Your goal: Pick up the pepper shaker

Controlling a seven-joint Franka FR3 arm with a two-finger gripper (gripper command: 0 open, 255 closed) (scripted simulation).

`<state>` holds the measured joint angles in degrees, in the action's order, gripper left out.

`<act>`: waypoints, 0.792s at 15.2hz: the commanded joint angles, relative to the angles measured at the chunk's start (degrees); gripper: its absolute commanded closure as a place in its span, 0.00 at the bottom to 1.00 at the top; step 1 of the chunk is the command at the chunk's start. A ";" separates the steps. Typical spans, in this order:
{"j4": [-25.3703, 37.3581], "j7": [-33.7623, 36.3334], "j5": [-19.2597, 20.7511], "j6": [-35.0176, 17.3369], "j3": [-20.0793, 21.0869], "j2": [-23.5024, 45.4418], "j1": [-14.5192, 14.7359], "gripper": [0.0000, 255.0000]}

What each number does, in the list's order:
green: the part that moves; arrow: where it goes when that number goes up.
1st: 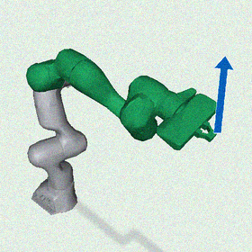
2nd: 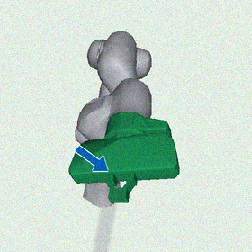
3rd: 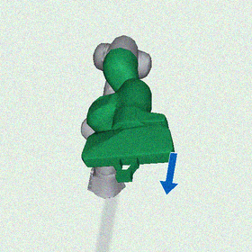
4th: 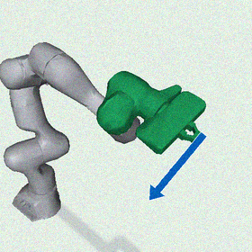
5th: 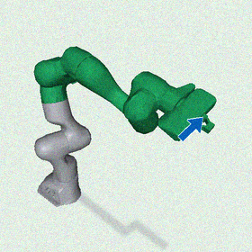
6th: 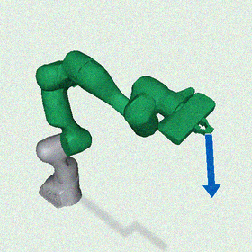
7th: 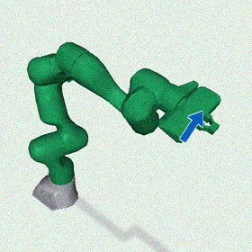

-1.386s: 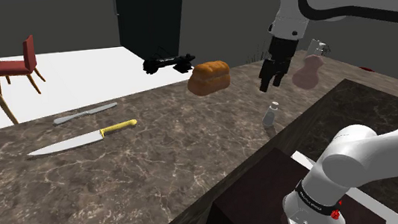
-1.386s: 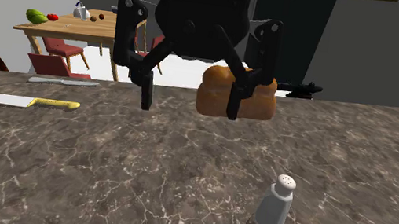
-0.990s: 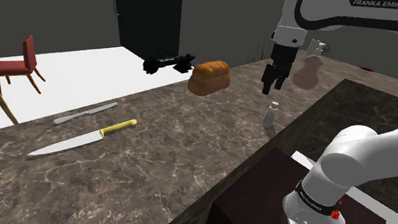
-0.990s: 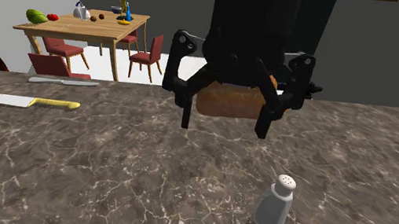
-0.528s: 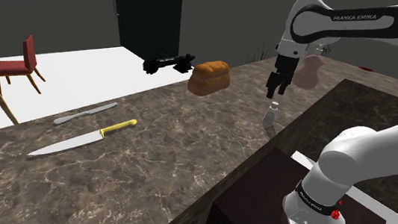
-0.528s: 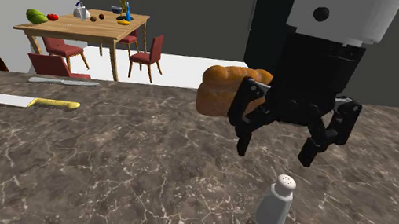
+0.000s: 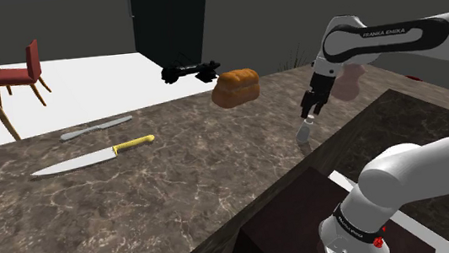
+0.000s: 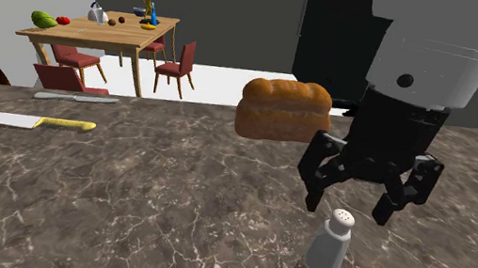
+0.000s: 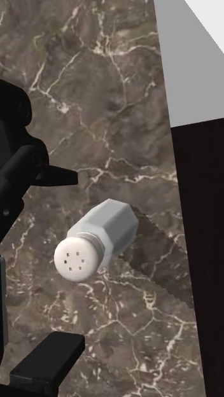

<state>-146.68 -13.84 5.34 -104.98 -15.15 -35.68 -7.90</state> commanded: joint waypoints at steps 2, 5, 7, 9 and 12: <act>-1.83 -0.17 0.16 -2.63 -0.37 0.78 -0.04 0.00; -2.34 -0.21 0.24 -3.13 -0.44 0.78 -0.09 1.00; -2.41 -0.21 0.25 -3.16 -0.45 0.74 -0.10 1.00; -2.39 -0.22 0.26 -3.15 -0.46 0.76 -0.10 1.00; -2.41 -0.23 0.27 -3.14 -0.47 0.73 -0.12 1.00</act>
<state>-149.01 -14.08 5.58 -108.16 -15.60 -35.00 -8.00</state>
